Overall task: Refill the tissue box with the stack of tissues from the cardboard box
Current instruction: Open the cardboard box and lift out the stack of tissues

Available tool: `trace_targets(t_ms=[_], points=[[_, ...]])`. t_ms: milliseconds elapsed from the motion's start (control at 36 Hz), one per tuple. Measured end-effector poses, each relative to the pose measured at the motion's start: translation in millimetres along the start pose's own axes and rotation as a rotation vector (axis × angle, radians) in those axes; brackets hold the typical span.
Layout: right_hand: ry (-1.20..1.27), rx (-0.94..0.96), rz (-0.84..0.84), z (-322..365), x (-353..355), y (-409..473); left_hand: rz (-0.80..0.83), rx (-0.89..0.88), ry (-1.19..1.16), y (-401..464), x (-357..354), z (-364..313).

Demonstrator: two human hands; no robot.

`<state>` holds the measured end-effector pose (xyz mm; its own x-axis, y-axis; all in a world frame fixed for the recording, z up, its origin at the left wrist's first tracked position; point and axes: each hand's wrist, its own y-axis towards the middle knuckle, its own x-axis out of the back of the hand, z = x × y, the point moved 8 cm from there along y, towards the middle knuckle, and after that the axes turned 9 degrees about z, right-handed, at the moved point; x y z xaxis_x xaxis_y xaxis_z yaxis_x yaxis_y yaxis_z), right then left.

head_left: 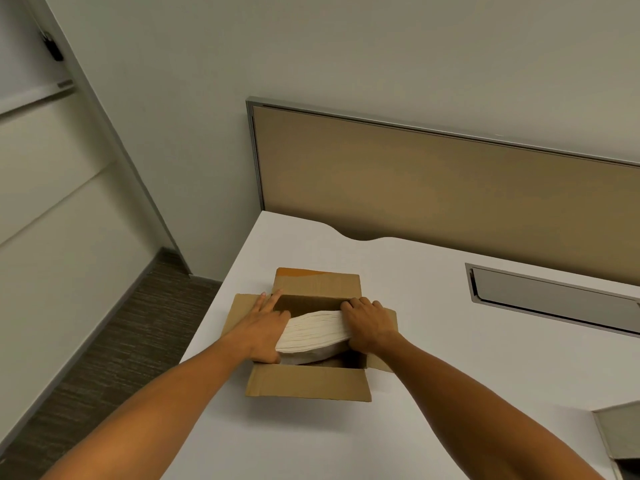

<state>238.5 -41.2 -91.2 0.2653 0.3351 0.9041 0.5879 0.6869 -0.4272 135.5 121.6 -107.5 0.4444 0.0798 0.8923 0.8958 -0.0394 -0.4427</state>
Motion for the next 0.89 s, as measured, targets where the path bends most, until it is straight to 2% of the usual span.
trace_targets(t_ms=[278, 417, 556, 667, 806, 889], points=[[0.345, 0.016, -0.004, -7.8, 9.4, -3.5, 0.022, -0.026, -0.124, -13.1, 33.2, 9.4], [0.565, 0.056, -0.041, -15.9, 15.2, -14.7, -0.038, -0.015, -0.244, -24.5, 48.2, 18.0], [0.841, 0.117, -0.093, -29.4, 25.2, -37.2, -0.120, 0.014, -0.580, -44.1, 62.3, 28.7], [1.059, 0.173, -0.084, -38.1, 33.1, -63.1, -0.265, 0.028, -0.870, -64.7, 74.9, 30.0], [1.381, 0.182, -0.175, -51.2, 43.2, -103.4, -0.411, -0.094, -1.279, -88.5, 84.8, 1.6], [1.572, 0.189, -0.237, -58.8, 38.3, -129.0, -0.397, -0.145, -1.397, -96.7, 79.0, -28.9]])
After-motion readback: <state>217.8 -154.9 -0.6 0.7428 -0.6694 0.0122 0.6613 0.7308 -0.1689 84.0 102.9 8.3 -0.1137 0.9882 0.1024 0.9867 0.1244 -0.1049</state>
